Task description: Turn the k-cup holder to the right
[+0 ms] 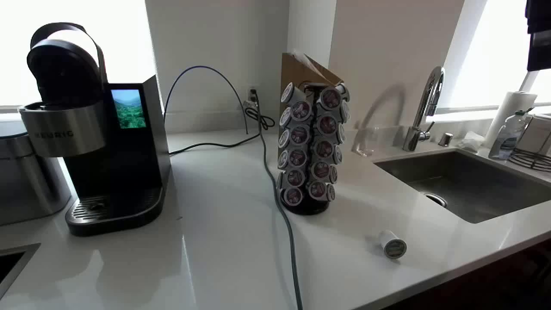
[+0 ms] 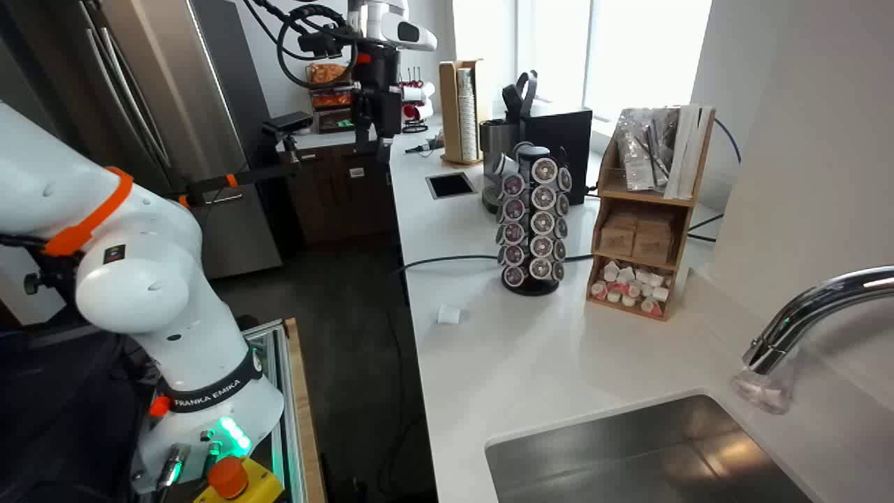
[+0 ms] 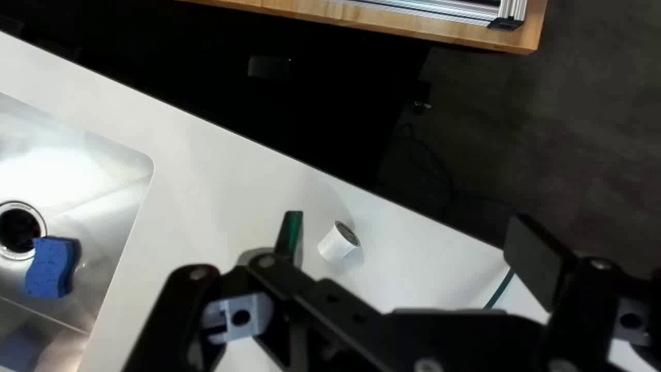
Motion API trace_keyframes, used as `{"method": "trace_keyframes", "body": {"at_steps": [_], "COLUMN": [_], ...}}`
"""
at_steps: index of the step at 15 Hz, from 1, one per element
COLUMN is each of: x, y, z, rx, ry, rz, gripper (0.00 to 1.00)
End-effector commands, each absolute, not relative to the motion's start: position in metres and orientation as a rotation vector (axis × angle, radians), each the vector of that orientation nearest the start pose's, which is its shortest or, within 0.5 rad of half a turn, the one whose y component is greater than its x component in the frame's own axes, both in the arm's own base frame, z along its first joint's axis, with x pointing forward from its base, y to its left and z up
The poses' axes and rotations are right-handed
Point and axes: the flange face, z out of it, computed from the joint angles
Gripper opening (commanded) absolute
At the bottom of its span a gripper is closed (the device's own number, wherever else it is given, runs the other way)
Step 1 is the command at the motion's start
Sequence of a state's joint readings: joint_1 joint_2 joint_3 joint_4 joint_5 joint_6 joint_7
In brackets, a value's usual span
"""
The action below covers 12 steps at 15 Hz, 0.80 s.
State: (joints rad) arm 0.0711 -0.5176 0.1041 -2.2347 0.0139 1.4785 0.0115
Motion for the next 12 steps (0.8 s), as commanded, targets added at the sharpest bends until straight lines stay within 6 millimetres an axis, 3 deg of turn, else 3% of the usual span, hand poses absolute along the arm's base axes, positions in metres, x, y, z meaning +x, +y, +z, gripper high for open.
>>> {"method": "trace_keyframes", "body": {"at_steps": [1,5,12], "x": [0.361,0.365,0.441], "y": [0.072,0.073,0.086], "z": [0.549,0.549,0.554], "rx": [-3.169,-3.153,-3.070], "ry": [-0.228,-0.244,-0.432], "rz": [0.379,0.359,-0.143], "gripper": [1.00,1.00,1.00]}}
